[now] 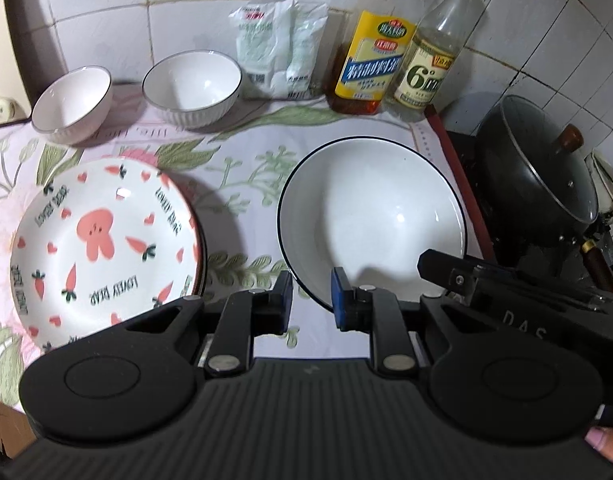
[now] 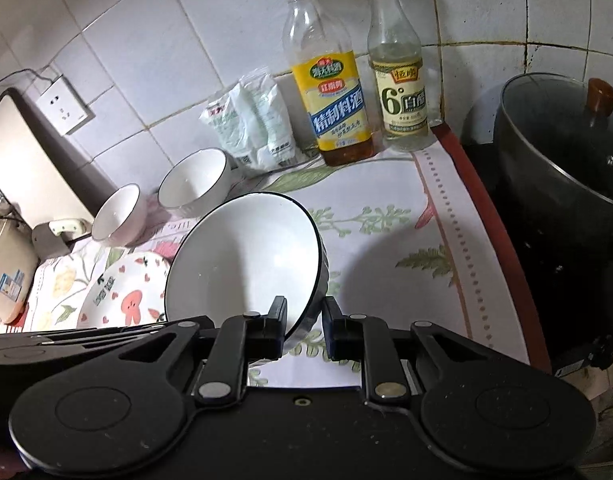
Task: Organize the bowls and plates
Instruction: 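Carry the white bowl beside the plate stack, set it down, open grippers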
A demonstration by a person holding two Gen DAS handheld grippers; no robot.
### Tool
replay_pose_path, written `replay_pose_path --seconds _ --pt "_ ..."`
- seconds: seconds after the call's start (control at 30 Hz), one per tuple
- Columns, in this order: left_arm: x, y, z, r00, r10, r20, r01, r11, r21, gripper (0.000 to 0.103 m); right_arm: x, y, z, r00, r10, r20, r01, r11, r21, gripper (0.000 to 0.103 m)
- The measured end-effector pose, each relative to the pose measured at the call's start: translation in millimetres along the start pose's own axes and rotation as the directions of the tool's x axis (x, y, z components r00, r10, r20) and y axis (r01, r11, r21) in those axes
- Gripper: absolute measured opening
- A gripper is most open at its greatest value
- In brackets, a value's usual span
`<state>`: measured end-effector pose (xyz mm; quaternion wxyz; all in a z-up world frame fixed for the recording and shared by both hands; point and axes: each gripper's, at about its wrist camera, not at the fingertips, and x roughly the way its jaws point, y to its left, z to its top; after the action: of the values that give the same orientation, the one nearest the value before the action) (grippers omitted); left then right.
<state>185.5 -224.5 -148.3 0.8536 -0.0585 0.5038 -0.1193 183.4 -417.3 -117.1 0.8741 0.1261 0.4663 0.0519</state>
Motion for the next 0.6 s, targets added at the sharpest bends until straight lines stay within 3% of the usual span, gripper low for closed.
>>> replay_pose_path --seconds 0.27,0.6 --pt "18.9 7.5 -24.1 0.999 0.049 0.016 -0.049 0.999 0.009 0.019 19.2 -1.7 -19.4 1.000 0.021 -0.011 -0.021 1.000 0.018 0.022" --pt "41.7 26.2 -38.3 1.000 0.006 -0.016 -0.007 0.999 -0.034 0.019 42.6 -7.8 -37.7 0.999 0.024 -0.048 -0.022 0.999 0.041 0.023"
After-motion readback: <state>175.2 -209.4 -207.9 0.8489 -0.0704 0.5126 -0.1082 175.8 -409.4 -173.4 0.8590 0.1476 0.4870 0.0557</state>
